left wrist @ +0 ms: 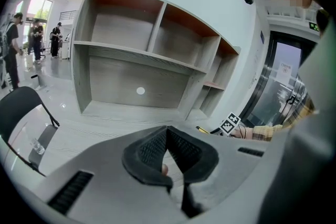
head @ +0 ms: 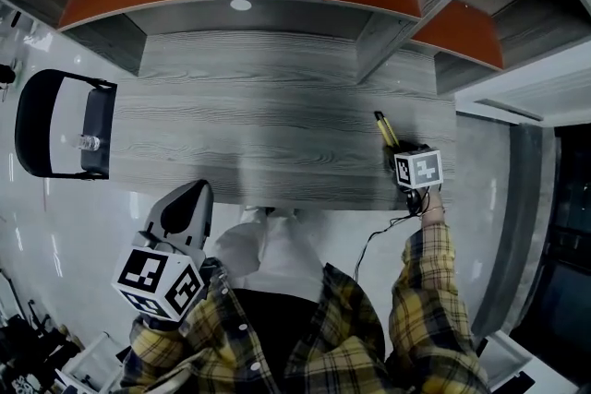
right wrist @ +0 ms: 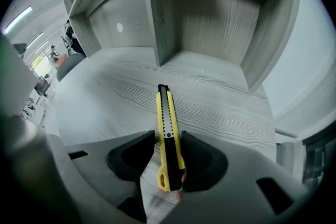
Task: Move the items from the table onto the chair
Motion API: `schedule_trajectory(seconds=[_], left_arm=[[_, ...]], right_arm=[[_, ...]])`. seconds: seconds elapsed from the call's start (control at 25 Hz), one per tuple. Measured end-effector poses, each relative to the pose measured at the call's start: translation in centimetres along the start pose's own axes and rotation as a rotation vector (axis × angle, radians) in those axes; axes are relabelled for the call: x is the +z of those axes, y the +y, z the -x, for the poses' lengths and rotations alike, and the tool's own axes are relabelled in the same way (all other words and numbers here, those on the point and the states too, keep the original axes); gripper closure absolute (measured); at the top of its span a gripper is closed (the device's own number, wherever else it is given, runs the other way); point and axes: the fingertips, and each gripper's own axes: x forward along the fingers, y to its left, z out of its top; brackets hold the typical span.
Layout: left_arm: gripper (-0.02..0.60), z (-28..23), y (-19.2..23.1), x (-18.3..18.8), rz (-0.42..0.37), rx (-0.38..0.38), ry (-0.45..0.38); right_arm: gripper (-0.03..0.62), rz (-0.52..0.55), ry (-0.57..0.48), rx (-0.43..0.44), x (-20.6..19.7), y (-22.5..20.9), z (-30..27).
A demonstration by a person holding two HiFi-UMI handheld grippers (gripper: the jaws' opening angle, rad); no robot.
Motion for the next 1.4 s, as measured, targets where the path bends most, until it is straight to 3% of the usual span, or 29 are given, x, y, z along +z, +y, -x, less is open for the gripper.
schedule_trajectory(seconds=[0.36, 0.52, 0.76, 1.04, 1.4], left_arm=[[0.578, 0.2, -0.8, 0.6, 0.003, -0.03, -0.039], [0.578, 0.2, -1.2, 1.1, 0.004, -0.038, -0.062], [0.578, 0.1, -2.4, 1.8, 0.014, -0.055, -0.111], [0.578, 0.7, -3.3, 2.4, 0.033, -0.05, -0.171], [0.578, 3.2, -0.3, 1.7, 0.11, 0.053, -0.234]], right_arm=[[0.468, 0.024, 0.005, -0.016, 0.3, 1.2, 0.2], [0.468, 0.005, -0.07, 0.021, 1.4, 2.6, 2.1], [0.468, 0.015, -0.235, 0.133, 3.8, 7.3, 7.0], [0.468, 0.101, -0.32, 0.265, 5.3, 13.8, 12.7], [0.468, 0.146, -0.388, 0.504, 8.9, 22.6, 16.7]])
